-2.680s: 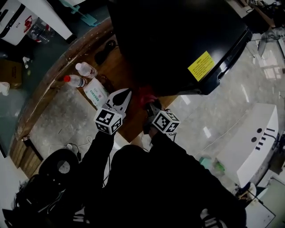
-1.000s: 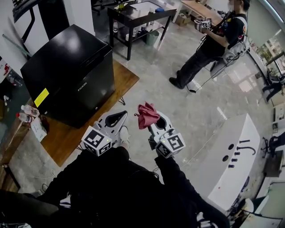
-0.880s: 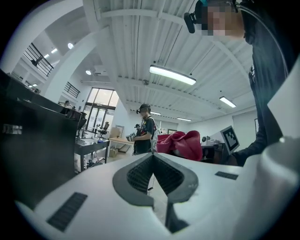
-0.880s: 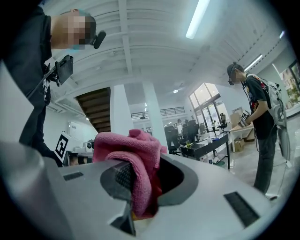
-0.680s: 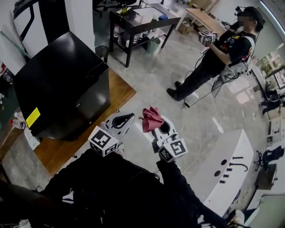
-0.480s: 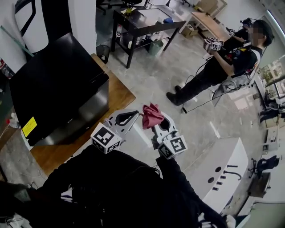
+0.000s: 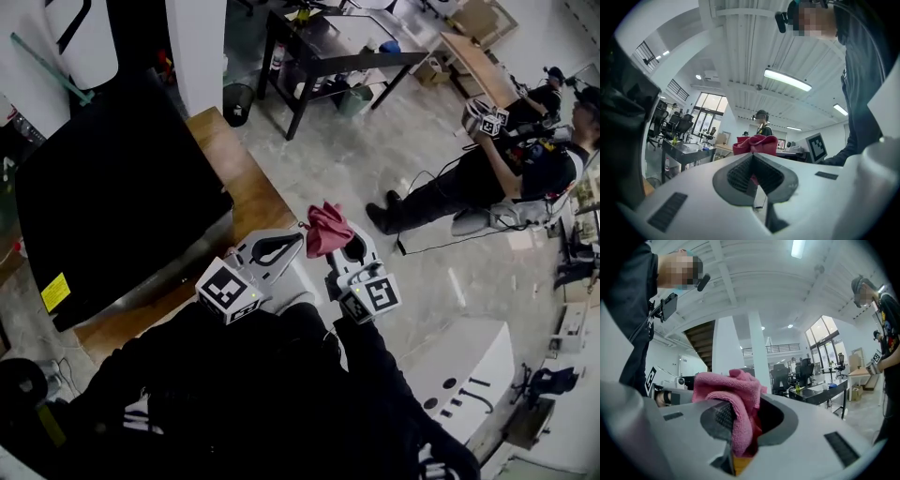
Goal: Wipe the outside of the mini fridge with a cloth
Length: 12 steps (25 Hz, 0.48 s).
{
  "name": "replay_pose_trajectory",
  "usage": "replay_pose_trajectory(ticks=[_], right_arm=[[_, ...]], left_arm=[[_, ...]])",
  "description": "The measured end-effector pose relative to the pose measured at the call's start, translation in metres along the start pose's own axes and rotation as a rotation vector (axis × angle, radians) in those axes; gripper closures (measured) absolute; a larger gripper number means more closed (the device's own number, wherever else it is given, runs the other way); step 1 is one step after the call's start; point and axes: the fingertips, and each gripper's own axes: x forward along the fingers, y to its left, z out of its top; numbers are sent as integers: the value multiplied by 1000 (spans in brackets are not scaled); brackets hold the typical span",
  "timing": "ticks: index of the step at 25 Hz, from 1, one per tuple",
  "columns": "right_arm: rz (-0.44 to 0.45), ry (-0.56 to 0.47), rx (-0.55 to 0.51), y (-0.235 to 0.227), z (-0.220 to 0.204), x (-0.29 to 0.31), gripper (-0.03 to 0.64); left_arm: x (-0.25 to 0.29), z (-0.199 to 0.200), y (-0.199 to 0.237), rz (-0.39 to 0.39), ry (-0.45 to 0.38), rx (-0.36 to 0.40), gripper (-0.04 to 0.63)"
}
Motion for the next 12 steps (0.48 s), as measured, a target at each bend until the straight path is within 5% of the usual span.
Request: replay_pose_trajectory(ticks=[5, 12], right_arm=[[108, 4, 22, -45, -12, 61, 526], [391, 2, 32, -69, 1, 146, 526]], left_arm=[[36, -6, 37, 104, -23, -19, 591], [71, 6, 102, 374, -31, 9, 591]])
